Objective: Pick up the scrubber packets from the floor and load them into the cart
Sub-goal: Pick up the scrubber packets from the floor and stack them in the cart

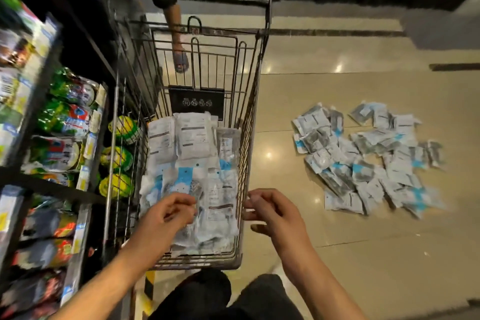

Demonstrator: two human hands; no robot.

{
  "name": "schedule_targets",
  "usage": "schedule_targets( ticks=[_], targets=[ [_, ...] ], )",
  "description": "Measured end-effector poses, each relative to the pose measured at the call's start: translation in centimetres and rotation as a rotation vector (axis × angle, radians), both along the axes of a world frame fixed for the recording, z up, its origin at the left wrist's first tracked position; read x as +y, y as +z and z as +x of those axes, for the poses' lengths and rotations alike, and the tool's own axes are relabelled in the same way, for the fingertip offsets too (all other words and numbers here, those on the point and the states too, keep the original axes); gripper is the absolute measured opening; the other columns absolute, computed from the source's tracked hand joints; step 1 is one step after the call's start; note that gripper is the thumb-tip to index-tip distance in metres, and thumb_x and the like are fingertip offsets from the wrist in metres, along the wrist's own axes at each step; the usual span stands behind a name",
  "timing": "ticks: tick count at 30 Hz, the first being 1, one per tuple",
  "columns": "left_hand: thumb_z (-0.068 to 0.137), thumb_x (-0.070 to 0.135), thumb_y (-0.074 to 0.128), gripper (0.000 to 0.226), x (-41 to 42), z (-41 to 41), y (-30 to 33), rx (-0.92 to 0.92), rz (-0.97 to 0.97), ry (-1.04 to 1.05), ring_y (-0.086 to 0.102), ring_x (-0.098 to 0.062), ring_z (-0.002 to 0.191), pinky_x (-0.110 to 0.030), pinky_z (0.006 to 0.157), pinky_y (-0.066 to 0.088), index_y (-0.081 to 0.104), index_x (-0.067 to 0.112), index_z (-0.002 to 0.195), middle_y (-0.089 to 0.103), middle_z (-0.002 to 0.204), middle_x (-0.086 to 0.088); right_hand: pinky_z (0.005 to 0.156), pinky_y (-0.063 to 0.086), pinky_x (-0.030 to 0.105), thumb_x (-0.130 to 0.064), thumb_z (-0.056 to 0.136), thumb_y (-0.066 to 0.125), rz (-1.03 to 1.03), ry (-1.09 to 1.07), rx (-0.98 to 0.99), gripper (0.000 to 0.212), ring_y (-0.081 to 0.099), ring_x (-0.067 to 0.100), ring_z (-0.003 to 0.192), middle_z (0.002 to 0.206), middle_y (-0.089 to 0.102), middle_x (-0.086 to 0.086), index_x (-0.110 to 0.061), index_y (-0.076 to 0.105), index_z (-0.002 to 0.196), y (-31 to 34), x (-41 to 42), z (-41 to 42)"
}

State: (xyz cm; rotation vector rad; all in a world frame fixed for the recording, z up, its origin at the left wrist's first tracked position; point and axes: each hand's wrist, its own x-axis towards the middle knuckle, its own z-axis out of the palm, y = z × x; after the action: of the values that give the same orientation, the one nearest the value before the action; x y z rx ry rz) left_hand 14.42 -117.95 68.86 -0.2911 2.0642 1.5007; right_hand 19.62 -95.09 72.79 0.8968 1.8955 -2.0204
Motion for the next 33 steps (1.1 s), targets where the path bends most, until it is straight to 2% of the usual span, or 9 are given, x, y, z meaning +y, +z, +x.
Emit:
schedule_targets(
  ticks=[6, 10, 14, 20, 24, 29, 33],
  targets=[
    [0.098, 0.010, 0.066, 0.022, 7.4, 0.5, 2.6, 0.086, 0.011, -0.061, 0.074, -0.011, 0.092, -0.029, 0.081, 0.054, 0.076, 0.029, 0.097, 0.079, 0.099, 0.004, 0.084, 0.057, 0.035, -0.031, 0.099, 0.065, -0.018, -0.020, -0.019, 0.016, 0.075, 0.024, 0.095, 0.100, 0.078, 0.002, -0.019, 0.074, 0.105, 2.3, 6.0, 3.3],
    [0.099, 0.006, 0.062, 0.019, 13.4, 1.6, 3.6, 0.113, 0.000, -0.117, 0.075, -0.011, 0.089, -0.019, 0.073, 0.052, 0.074, 0.021, 0.102, 0.080, 0.096, 0.002, 0.085, 0.058, 0.037, -0.032, 0.098, 0.065, -0.032, -0.095, 0.002, 0.017, 0.074, 0.026, 0.097, 0.104, 0.077, 0.004, -0.021, 0.075, 0.106, 2.8, 12.0, 6.9],
    [0.097, 0.005, 0.064, 0.017, 19.7, 3.7, 4.3, 0.130, -0.033, -0.133, 0.075, -0.022, 0.089, -0.031, 0.074, 0.051, 0.074, 0.019, 0.100, 0.080, 0.094, 0.000, 0.080, 0.055, 0.033, -0.031, 0.097, 0.066, -0.058, -0.173, -0.017, 0.015, 0.075, 0.019, 0.088, 0.102, 0.078, 0.003, -0.021, 0.076, 0.101, 2.8, 18.7, 10.6],
    [0.099, 0.003, 0.062, 0.017, 30.4, 6.3, 4.5, 0.141, -0.025, -0.179, 0.073, -0.022, 0.087, -0.033, 0.075, 0.053, 0.073, 0.016, 0.101, 0.080, 0.088, -0.003, 0.075, 0.052, 0.030, -0.030, 0.095, 0.068, -0.057, -0.289, -0.033, 0.013, 0.073, 0.013, 0.081, 0.101, 0.077, 0.005, -0.020, 0.075, 0.098, 2.6, 28.0, 16.1],
    [0.100, 0.005, 0.061, 0.018, 37.3, 6.9, 4.2, 0.144, -0.020, -0.308, 0.073, -0.024, 0.088, -0.034, 0.072, 0.051, 0.074, 0.019, 0.100, 0.080, 0.087, 0.004, 0.075, 0.051, 0.031, -0.027, 0.097, 0.067, -0.050, -0.421, -0.017, 0.012, 0.072, 0.013, 0.079, 0.100, 0.078, 0.006, -0.018, 0.074, 0.100, 2.7, 33.1, 18.8],
    [0.100, 0.005, 0.061, 0.018, 44.4, 6.2, 3.9, 0.151, -0.011, -0.420, 0.072, -0.025, 0.087, -0.035, 0.073, 0.051, 0.073, 0.018, 0.101, 0.080, 0.086, 0.004, 0.077, 0.053, 0.033, -0.034, 0.097, 0.068, -0.037, -0.554, -0.036, 0.015, 0.073, 0.014, 0.081, 0.098, 0.079, 0.003, -0.021, 0.075, 0.101, 2.6, 38.2, 20.3],
    [0.100, 0.006, 0.059, 0.019, 49.9, 5.2, 3.3, 0.114, -0.028, -0.503, 0.073, -0.022, 0.087, -0.037, 0.076, 0.052, 0.073, 0.019, 0.101, 0.079, 0.087, 0.004, 0.076, 0.054, 0.031, -0.030, 0.098, 0.067, -0.013, -0.641, -0.090, 0.011, 0.073, 0.015, 0.082, 0.094, 0.079, 0.000, -0.024, 0.076, 0.095, 1.8, 42.5, 20.2]
  ],
)
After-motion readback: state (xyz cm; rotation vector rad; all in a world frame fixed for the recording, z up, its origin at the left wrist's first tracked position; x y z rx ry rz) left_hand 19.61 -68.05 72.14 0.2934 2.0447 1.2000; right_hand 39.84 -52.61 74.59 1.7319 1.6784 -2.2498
